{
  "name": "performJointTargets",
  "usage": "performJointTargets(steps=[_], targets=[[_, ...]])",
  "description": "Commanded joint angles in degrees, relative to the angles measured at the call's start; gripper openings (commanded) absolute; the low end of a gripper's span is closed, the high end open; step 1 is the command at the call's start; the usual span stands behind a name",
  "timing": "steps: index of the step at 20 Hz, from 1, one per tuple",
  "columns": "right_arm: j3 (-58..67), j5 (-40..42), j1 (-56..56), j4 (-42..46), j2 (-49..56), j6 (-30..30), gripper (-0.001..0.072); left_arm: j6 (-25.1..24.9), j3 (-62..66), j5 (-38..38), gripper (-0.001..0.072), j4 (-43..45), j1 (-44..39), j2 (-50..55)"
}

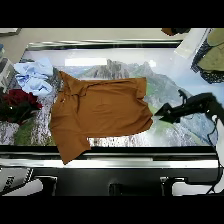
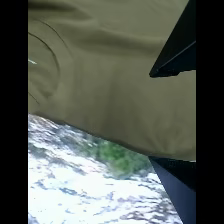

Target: Fold the clothes and pants, and hang the long-sleeved shirts on hangers.

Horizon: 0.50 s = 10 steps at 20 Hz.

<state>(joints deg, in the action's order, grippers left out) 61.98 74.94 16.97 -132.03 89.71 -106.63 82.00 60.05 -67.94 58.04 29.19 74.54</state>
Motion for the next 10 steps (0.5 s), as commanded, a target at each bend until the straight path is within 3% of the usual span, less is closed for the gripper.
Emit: performJointTargets(steps=[1,2,8,10], targets=[[-8.5,-5.1,-3.2,-2.7,-0.6,-3.8,0.0464,-0.2,-5.8,-0.5,0.0565,0.0,1.0,-1.8],[-9.1,-6.7,-4.1,-2.5,-0.6,-3.7,0.0410,-0.2,-6.1,-0.4,0.0565,0.1,1.0,-1.7],[-9.5,-13.6,-5.5,-2.3,-0.6,-2.2,0.0381,-2.2,-7.0,0.6,0.0566,0.1,1.0,-1.7],[-9.5,-13.7,-5.5,-2.3,-0.6,-2.3,0.0218,-2.8,-9.1,1.5,0.0566,0.0,1.0,-1.7]])
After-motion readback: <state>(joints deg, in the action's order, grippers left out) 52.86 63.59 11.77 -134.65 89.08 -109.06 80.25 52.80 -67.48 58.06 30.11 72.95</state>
